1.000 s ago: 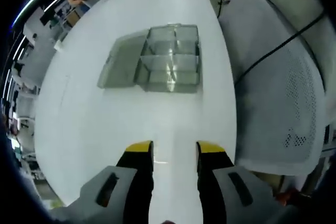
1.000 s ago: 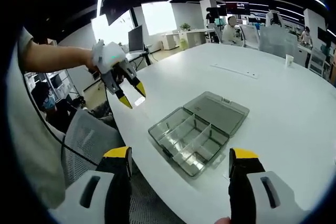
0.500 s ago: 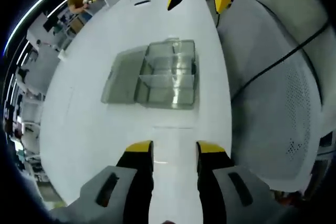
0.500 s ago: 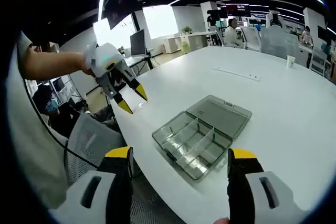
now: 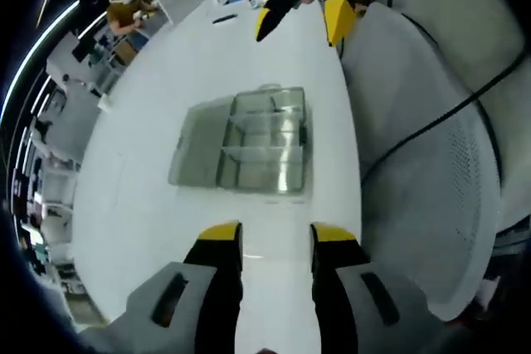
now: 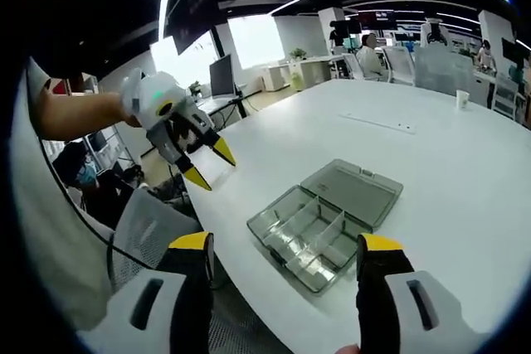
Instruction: Insert the divider into the dual guide fixture by aligning both edges with the guide slots and pushing it downward to the bottom, including one-sided entry, uneven engagement, binding, and posture correction.
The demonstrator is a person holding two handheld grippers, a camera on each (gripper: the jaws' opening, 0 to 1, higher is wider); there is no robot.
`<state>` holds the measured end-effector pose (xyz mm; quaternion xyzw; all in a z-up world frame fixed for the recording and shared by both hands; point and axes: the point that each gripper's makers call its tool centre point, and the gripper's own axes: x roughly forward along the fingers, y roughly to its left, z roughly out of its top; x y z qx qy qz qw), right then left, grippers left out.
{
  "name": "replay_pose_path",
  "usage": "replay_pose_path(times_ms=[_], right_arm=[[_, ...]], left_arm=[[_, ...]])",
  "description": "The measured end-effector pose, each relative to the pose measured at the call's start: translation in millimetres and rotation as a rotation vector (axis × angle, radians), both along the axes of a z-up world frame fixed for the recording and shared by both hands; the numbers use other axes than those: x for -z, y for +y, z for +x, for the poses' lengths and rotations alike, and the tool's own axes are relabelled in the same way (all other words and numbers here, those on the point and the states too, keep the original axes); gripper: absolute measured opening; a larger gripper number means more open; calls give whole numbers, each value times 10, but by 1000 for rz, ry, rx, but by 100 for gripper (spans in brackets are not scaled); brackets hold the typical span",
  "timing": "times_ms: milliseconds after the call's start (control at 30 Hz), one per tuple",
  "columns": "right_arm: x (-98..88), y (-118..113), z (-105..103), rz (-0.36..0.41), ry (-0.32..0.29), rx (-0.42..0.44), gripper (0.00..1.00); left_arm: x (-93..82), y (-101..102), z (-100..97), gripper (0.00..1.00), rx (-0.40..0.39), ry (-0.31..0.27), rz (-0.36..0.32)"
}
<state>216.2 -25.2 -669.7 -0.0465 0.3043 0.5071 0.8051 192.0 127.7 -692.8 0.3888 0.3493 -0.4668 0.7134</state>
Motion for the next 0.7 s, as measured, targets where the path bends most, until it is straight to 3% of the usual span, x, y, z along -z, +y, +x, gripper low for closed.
replay_pose_path(times_ms=[700], right_arm=[[-135, 49, -25, 82, 32, 14, 57]], left_arm=[[-188, -307, -31, 29, 16, -71, -37]])
